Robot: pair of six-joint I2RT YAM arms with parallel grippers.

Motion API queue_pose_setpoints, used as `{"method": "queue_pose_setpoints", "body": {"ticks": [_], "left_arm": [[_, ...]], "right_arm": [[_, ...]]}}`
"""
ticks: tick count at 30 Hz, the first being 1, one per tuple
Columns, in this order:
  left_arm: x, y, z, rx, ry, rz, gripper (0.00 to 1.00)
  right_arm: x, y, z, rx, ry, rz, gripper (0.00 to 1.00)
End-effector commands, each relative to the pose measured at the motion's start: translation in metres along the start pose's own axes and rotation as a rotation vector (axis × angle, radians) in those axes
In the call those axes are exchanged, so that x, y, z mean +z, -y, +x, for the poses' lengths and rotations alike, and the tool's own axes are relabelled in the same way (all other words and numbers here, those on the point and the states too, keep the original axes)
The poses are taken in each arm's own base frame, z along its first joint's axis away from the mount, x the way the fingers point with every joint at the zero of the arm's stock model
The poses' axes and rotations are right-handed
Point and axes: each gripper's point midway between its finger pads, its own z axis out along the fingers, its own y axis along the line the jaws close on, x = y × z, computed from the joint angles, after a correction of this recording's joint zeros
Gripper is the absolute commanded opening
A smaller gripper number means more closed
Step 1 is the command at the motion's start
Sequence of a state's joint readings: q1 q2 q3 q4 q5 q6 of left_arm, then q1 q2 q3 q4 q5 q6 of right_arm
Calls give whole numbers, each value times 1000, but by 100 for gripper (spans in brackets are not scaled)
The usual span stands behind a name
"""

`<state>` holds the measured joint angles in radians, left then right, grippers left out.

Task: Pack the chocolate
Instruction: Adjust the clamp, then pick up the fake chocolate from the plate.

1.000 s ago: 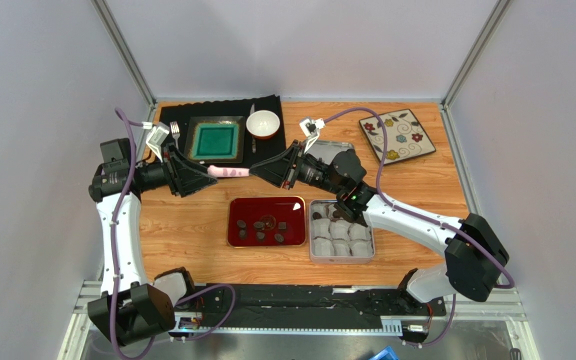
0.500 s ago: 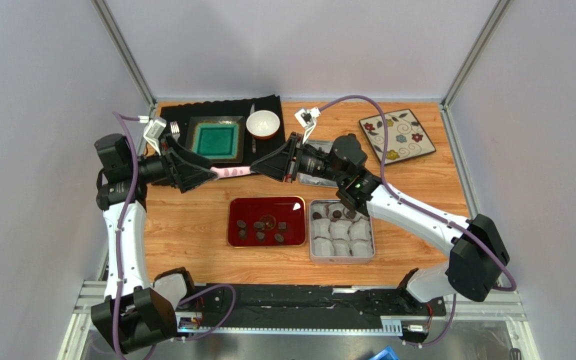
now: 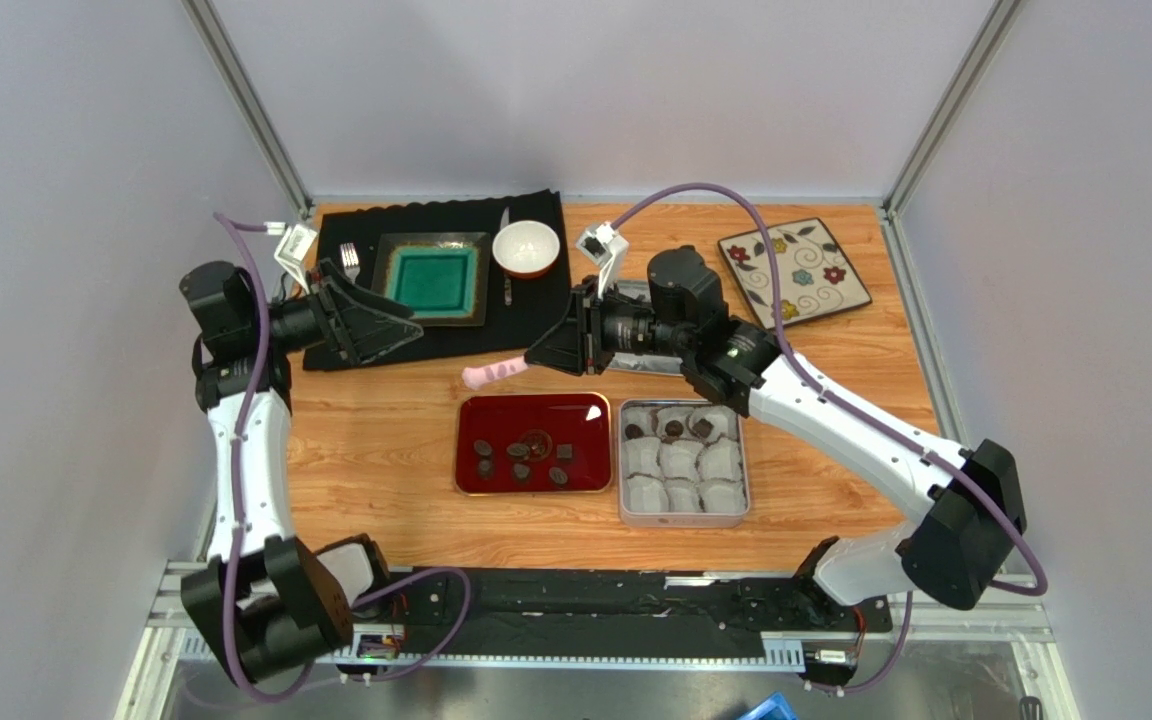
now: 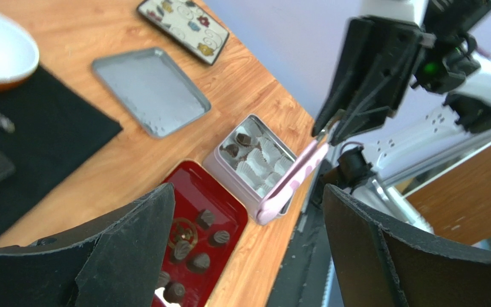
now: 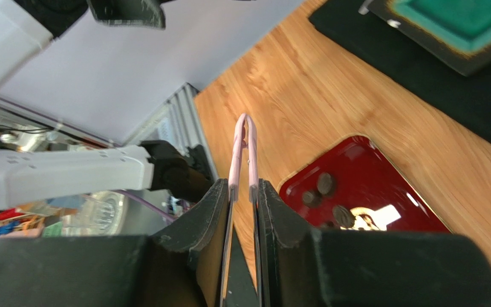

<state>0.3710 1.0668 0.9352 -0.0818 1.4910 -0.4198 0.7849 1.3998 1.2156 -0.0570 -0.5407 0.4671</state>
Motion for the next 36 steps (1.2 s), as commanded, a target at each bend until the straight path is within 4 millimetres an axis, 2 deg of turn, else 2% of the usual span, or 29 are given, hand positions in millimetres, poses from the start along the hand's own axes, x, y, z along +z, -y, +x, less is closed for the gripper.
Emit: {"method": "queue_pose_setpoints", "body": {"ticks": [1, 2, 3, 4, 5, 6, 7, 9, 11, 12, 13, 15, 16, 17, 18, 21, 22, 25, 36], "left_arm": [[-10, -16, 29, -215, -17, 76, 94], [-8, -34, 36, -152, -5, 11, 94], [-9, -38, 51, -258, -16, -37, 94], [-6, -42, 63, -256, -50, -72, 95], [-4, -51, 77, -143, -104, -105, 95], [-8, -58, 101, -240, -197, -187, 95], [-8, -63, 113, -257, -244, -216, 95], [-18, -81, 137, -290, -316, -322, 95], [-29, -100, 151, -256, -371, -426, 95], [-33, -102, 159, -251, -384, -446, 95], [-35, -105, 163, -239, -395, -465, 95], [-40, -109, 172, -225, -418, -490, 95], [-41, -110, 174, -222, -424, -494, 95], [-42, -111, 176, -214, -431, -500, 95], [-43, -112, 180, -215, -435, -502, 95], [-46, -120, 184, -195, -434, -534, 95], [-46, -121, 185, -196, -434, -542, 95], [-47, -123, 187, -195, -437, -544, 95], [-46, -123, 188, -181, -427, -534, 95]], "right_arm": [[-23, 14, 19, -79, -45, 135, 0], [-24, 16, 24, -90, -53, 154, 0], [-26, 24, 27, -117, -56, 205, 0], [-24, 21, 34, -134, -71, 218, 0], [-23, 23, 37, -154, -75, 239, 0], [-22, 29, 39, -168, -77, 282, 0], [-17, 26, 45, -195, -91, 283, 0], [-12, 28, 48, -227, -92, 326, 0], [-2, 35, 56, -261, -115, 352, 0], [1, 39, 55, -273, -107, 383, 0], [11, 42, 67, -285, -140, 388, 0], [19, 47, 66, -311, -140, 428, 0], [24, 43, 70, -329, -153, 428, 0], [32, 49, 78, -351, -182, 446, 0], [35, 50, 74, -363, -177, 470, 0], [47, 54, 88, -381, -228, 494, 0], [51, 51, 84, -382, -224, 491, 0], [59, 52, 85, -372, -224, 493, 11], [80, 40, 91, -315, -227, 416, 20]]}}
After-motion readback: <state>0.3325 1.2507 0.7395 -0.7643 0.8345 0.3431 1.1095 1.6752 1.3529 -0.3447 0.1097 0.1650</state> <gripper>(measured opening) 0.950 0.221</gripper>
